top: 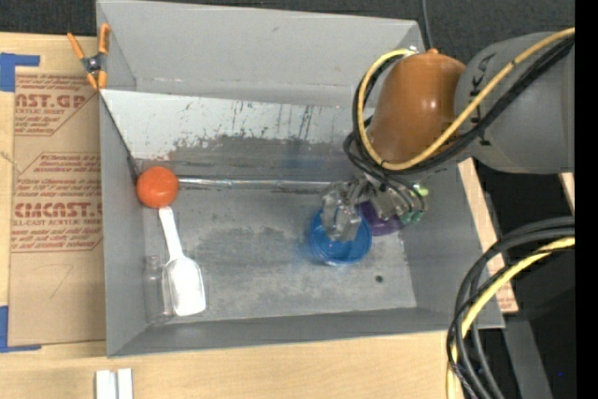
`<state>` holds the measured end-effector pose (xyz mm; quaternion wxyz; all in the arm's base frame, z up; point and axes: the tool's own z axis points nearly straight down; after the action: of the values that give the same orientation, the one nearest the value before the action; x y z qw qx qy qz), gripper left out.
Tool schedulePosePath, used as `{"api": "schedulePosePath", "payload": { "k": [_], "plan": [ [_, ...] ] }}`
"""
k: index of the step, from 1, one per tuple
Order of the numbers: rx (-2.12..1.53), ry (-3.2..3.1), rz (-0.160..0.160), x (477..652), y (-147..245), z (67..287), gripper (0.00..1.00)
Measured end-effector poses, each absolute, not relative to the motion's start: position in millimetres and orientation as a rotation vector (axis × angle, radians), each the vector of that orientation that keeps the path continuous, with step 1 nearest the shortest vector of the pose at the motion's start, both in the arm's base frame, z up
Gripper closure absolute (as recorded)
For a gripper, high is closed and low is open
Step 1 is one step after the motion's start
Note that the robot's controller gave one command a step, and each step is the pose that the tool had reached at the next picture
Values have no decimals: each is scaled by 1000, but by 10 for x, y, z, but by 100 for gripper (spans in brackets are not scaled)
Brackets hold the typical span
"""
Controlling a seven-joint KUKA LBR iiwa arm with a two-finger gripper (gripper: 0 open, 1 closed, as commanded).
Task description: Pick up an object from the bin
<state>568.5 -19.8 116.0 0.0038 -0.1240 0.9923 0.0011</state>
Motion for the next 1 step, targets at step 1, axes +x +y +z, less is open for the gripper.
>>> {"api": "schedulePosePath", "payload": {
  "k": [1],
  "plan": [
    [-416,3108,4,5760,-271,1120,100]
  ]
}}
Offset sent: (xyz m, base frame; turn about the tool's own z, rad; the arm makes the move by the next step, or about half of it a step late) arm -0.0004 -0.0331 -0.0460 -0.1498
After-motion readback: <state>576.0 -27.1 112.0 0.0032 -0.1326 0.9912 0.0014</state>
